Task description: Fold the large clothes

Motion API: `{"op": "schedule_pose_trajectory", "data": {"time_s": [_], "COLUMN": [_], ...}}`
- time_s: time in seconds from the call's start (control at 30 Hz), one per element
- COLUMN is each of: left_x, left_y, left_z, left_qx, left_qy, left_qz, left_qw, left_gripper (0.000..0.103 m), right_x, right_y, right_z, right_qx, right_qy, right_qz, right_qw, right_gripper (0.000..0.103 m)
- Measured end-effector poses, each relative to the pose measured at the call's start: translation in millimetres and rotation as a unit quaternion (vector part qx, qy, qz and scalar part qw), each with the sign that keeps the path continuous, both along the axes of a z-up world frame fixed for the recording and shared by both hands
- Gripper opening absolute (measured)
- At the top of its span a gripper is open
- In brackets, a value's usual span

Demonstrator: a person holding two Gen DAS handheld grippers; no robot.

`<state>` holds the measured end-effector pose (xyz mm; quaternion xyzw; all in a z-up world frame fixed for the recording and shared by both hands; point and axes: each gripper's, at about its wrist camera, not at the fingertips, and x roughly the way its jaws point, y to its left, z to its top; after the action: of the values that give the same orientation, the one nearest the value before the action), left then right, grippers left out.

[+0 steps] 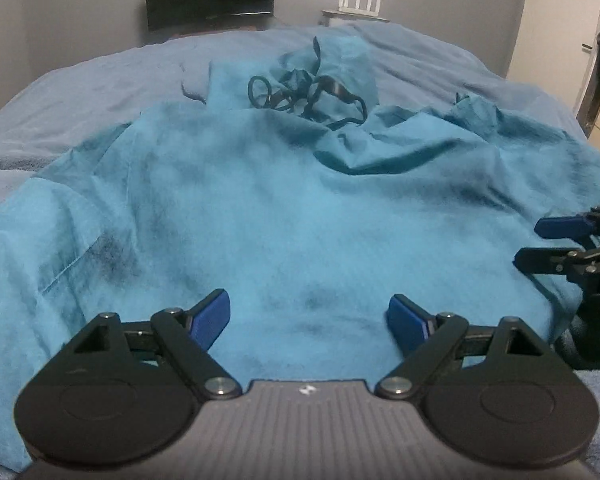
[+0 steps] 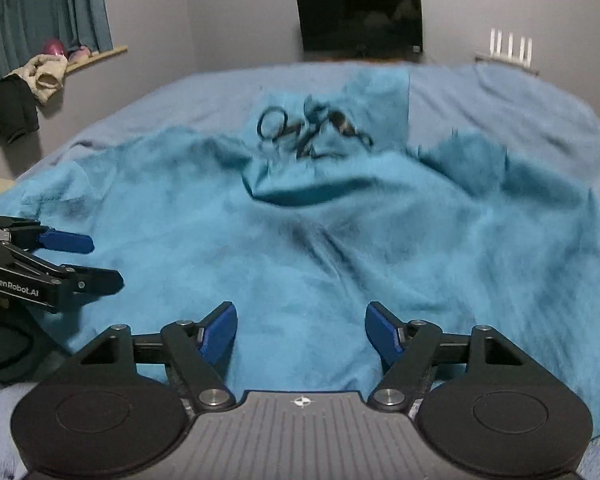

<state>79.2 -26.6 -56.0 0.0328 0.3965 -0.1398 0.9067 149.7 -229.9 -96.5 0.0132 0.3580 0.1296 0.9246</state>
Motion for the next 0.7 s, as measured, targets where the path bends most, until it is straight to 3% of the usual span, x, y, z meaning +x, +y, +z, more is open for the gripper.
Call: {"op": "schedule_pose_trajectory", "data": {"time_s": [0.07,0.2,0.27,0.43,0.53,0.7], "left_x": [4.8,24.8,45.0,97.4,125.1,175.9], "left_y": [2.0,12.5,11.4,-3.8,-6.1,3.1], "left_z": [7.8,28.6,35.9,46.9,51.3,30.9], "left_qx": [-0.015,-0.086,-0.098,-0.08,-0.06,-0.029], "left_qy": [0.005,-0.006,-0.016,-0.04,-0.062,-0.044], "left_qz": [0.009,0.027,0.038,0.058,0.067,0.088], "left_qw": [0.9998,0.9959,0.9944,0.9943,0.994,0.9947], "left_gripper": [0.087,0.087,0.087,0.087,0.087,0.088], "right_x": [-0.2,6.5,12.3,48.5,72.4,116.6], "right_y": [-3.8,-9.7,-14.8,-15.4,-15.1,-11.7], "right_z": [2.5,13.2,18.1,12.9,13.3,15.8], "right_qx": [0.008,0.037,0.039,0.034,0.024,0.021], "right_qy": [-0.007,-0.055,-0.069,-0.064,-0.083,-0.09], "right_qz": [-0.004,-0.025,-0.035,-0.053,-0.067,-0.071], "right_qw": [1.0,0.998,0.996,0.996,0.994,0.993], "right_gripper": [0.073,0.074,0.074,0.074,0.074,0.074]}}
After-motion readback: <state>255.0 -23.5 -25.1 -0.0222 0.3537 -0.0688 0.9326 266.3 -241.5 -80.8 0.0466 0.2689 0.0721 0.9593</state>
